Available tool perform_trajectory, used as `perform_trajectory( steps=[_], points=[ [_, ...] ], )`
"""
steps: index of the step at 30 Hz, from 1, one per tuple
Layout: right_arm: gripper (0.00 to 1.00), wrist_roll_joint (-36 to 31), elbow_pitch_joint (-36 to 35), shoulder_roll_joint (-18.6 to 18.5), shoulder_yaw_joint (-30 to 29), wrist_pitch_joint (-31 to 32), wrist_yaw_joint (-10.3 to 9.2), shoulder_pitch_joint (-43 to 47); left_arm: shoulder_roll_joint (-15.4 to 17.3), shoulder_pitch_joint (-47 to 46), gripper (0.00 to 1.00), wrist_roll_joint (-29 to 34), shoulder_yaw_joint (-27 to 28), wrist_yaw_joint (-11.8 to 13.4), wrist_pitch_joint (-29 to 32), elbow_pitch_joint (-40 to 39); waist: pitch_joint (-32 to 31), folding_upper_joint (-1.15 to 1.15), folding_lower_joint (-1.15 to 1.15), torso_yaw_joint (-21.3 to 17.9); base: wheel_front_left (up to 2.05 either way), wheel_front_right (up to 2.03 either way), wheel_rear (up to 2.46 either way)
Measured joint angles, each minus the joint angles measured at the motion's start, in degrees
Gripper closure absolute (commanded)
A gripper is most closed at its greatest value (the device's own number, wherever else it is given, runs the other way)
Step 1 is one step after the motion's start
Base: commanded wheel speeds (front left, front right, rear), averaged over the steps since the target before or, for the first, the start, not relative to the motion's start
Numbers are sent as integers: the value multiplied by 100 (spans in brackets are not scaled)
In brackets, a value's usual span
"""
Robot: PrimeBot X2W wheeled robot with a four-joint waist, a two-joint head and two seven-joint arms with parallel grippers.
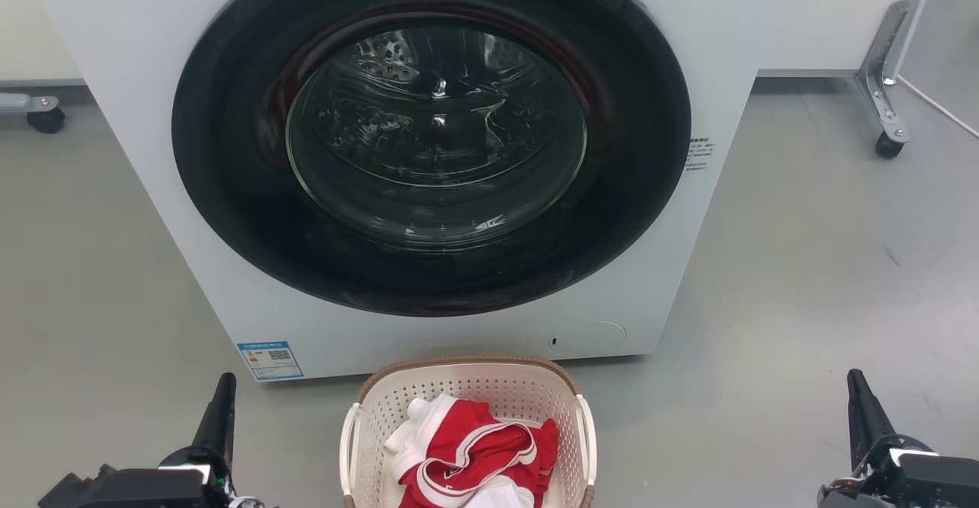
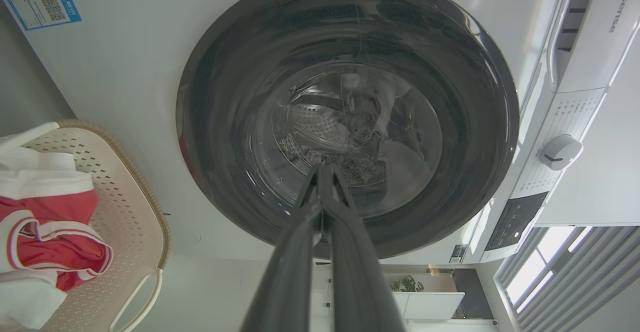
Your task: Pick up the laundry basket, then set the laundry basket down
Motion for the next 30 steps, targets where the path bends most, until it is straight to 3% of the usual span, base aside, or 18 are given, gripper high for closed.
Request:
perform_trajectory(
  steps=[30],
  points=[
    [100, 0, -1, 1, 0, 0, 0, 0, 0, 0, 100, -7, -1, 0, 0, 1, 0, 0, 0, 0, 0, 0, 0]
  ],
)
